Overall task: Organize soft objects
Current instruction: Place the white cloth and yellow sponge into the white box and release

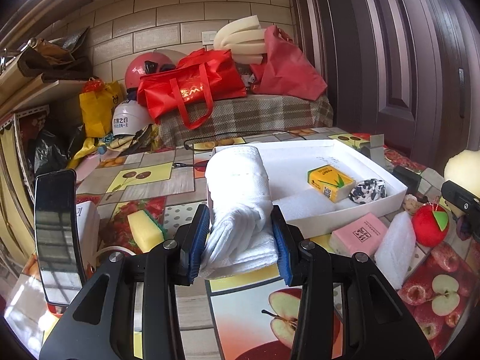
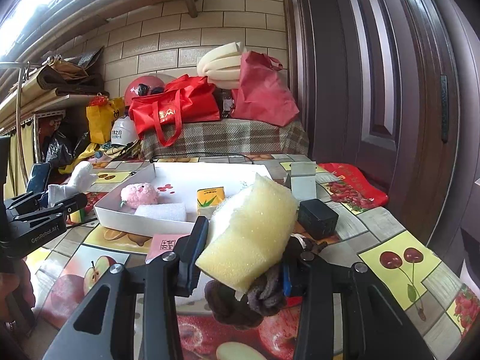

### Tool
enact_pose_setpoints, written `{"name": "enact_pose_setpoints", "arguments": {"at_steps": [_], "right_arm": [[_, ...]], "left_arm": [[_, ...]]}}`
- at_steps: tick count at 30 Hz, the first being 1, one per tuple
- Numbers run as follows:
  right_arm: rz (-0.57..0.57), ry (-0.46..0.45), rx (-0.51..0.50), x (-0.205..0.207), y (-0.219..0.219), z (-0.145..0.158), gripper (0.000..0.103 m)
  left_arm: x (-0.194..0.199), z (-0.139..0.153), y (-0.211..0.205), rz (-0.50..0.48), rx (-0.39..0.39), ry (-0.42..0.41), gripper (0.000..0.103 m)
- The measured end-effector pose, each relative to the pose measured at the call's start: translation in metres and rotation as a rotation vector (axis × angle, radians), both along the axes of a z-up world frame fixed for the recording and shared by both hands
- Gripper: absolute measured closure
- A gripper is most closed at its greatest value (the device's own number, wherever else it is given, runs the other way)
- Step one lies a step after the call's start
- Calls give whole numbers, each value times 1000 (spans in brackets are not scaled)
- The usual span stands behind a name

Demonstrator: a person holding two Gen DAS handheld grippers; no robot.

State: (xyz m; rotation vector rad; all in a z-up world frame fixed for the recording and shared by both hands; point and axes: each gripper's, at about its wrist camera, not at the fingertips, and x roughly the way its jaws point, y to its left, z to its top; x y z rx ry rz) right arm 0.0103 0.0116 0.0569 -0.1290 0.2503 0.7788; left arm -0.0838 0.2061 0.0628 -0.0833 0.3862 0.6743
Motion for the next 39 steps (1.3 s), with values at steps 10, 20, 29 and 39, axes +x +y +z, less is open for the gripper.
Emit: {"name": "enact_pose_setpoints", "arguments": {"at_steps": [10, 20, 29, 39], "right_arm": [[7, 25, 3, 20, 28, 1, 60], [54, 97, -8, 54, 77, 2, 60], [69, 107, -44, 78, 119, 1, 60], [64, 94, -49, 81, 127, 1, 14]], "left_arm": [[19, 1, 14, 7, -14, -11, 63], [63, 3, 43, 35, -43, -46, 63], [94, 2, 65, 58, -53, -35, 63], [94, 1, 70, 81, -71, -42, 7]]}}
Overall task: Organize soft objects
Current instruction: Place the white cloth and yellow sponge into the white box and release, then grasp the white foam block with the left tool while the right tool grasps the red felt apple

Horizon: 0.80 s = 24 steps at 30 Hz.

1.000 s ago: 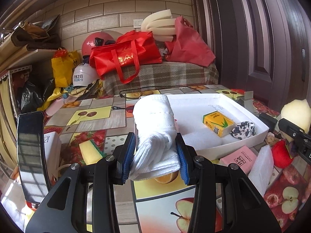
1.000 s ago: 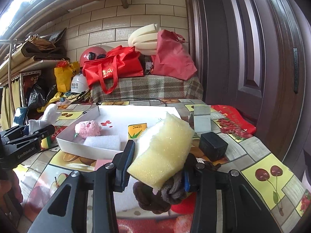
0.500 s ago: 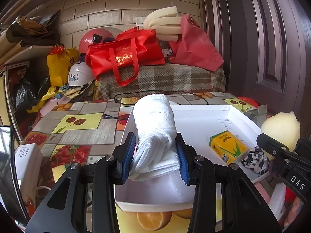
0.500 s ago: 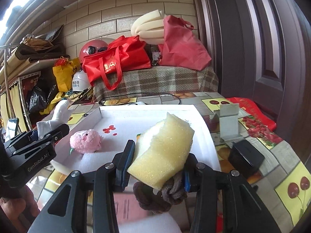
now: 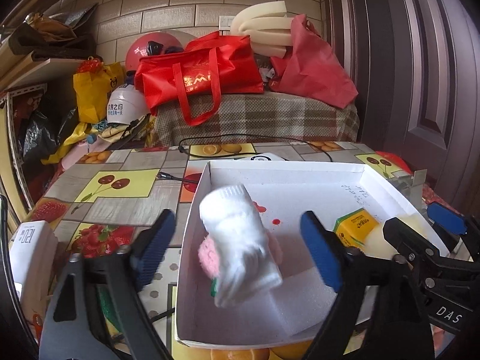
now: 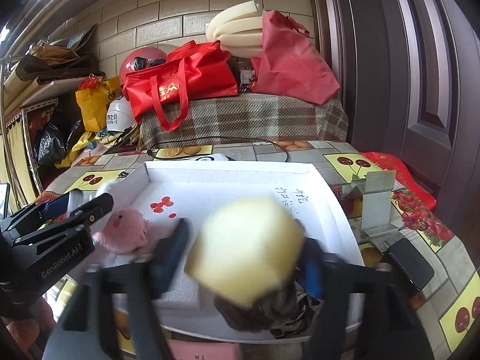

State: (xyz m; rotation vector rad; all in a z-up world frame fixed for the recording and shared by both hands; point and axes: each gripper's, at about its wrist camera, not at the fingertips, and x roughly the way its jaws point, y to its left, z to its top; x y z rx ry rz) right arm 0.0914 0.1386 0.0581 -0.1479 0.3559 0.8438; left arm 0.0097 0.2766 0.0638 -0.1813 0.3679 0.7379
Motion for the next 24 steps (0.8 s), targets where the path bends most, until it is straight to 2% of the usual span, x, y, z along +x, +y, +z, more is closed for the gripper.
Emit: {"name": "enact_pose_setpoints", "arguments": {"at_steps": [1, 4, 7, 11, 14, 20, 24], "right_arm": [[4, -9, 6, -1, 0, 1, 13], [0, -14, 14, 0, -1, 2, 10], [-4, -26, 24, -1, -3, 3, 6], [-49, -90, 44, -12, -8, 6, 0], [-71, -83, 28, -17, -11, 5, 0], [-31, -96, 57, -37, -32, 5, 0], [11, -72, 71, -49, -53, 3, 0]], "left_arm": [[-1, 1, -2, 13, 16, -4, 3], [-5, 2, -2, 21, 20, -17, 0], [-9, 3, -1, 37, 22, -32, 0], [-14, 5, -4, 45, 45, -60, 0], [-16, 6, -8, 53, 59, -60, 0], [-28, 5, -20, 14, 54, -44, 0], [-40, 5, -39, -73, 71, -32, 0]]}}
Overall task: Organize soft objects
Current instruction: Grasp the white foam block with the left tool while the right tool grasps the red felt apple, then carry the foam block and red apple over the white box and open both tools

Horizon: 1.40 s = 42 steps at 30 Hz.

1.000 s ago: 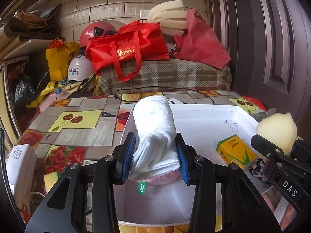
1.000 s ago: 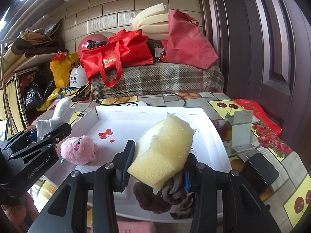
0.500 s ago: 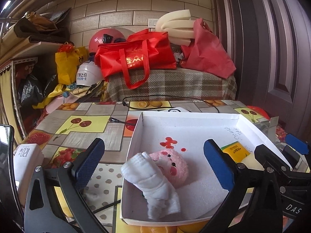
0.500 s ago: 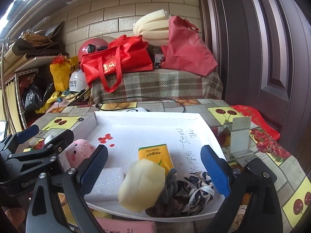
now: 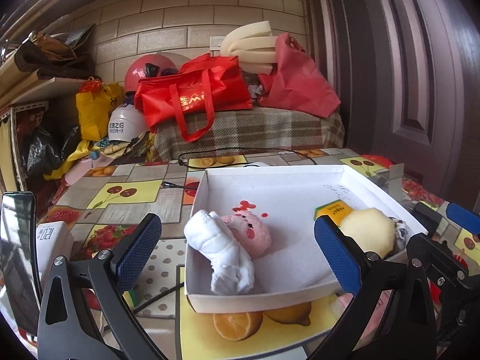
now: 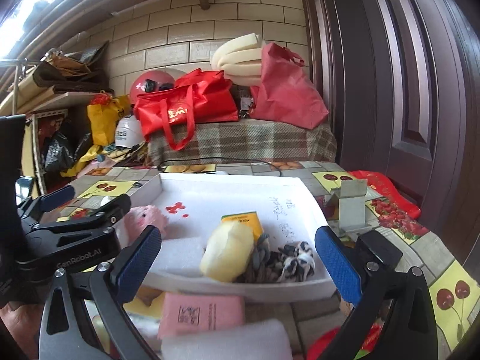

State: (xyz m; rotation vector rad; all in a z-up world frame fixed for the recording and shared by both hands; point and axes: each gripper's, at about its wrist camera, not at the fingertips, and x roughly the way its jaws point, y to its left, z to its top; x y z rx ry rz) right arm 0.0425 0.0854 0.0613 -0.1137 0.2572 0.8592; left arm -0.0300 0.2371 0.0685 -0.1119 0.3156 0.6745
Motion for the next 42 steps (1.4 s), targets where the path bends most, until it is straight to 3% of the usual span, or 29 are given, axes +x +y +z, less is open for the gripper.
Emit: {"name": "enact_pose_setpoints", "arguments": {"at_steps": [6, 10, 14, 18, 21, 24, 28, 29, 31, 34, 38, 42], "right_arm": [[7, 34, -4, -3, -53, -3, 0], [-29, 138, -44, 18, -91, -11, 0], [12, 268, -150, 41, -109, -25, 0], [36, 308, -226, 46, -109, -34, 0], [61, 308, -311, 47, -92, -41, 1], [66, 294, -361, 48, -75, -45, 9], [72, 300, -447, 49, -57, -53, 37], [68, 301, -459, 49, -56, -54, 38], [63, 292, -434, 49, -61, -51, 42], [40, 312, -361, 54, -77, -45, 42], [11, 362, -271, 64, -94, -42, 42], [17, 349, -211, 63, -101, -35, 42]], "left_arm": [[-17, 0, -30, -152, 1, 14, 0], [-15, -1, -54, -267, 26, 61, 0], [3, -8, -79, -428, 54, 173, 0], [21, -18, -111, -535, 149, 302, 0], [29, -26, -125, -557, 202, 374, 0], [33, -32, -134, -560, 247, 418, 0], [39, -41, -147, -547, 338, 468, 0], [42, -45, -151, -536, 371, 491, 0], [50, -54, -158, -518, 433, 546, 5], [54, -63, -164, -525, 480, 598, 45], [49, -62, -165, -546, 495, 583, 46], [37, -52, -165, -528, 495, 505, 46]]}}
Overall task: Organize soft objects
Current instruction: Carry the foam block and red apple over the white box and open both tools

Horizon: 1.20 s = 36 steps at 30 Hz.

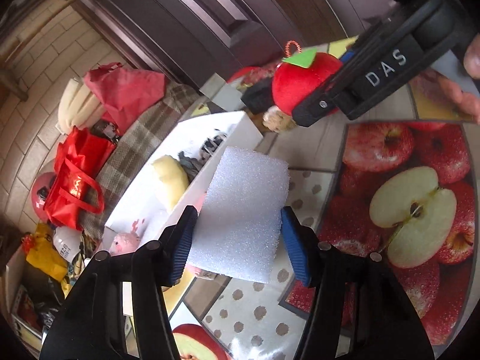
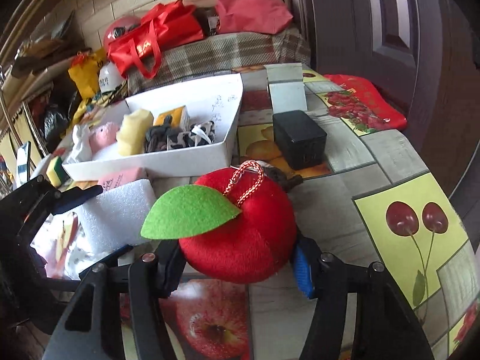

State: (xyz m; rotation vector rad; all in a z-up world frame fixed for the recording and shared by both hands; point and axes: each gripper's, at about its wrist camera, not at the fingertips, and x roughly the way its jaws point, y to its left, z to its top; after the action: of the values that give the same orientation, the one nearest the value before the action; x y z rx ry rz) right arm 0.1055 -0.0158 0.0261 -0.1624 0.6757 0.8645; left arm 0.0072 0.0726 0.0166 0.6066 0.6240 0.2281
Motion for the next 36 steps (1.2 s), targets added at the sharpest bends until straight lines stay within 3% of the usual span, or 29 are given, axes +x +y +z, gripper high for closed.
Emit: {"name": "enact_pose_setpoints", "arguments": {"at_steps": [6, 9, 12, 16, 25, 36], "right_arm": [[-20, -170, 77, -28, -12, 17, 42], [-21, -260, 102, -46, -17, 22, 42], [-14, -286, 119, -58, -18, 25, 42], [-10, -302, 100, -60, -11, 25, 42], [-52, -265, 115, -40, 18, 24, 42], [-97, -290, 136, -7, 77, 30, 42]], "left_arm": [[-36, 32, 24, 106, -120, -245, 46], [-58, 44, 40, 220, -178, -369, 46], [-75, 49, 61, 340, -256, -445, 46], [-73, 47, 86, 424, -353, -441, 46], [-46, 46, 106, 485, -308, -452, 46], [-16, 45, 148, 555, -379, -435, 46]]}}
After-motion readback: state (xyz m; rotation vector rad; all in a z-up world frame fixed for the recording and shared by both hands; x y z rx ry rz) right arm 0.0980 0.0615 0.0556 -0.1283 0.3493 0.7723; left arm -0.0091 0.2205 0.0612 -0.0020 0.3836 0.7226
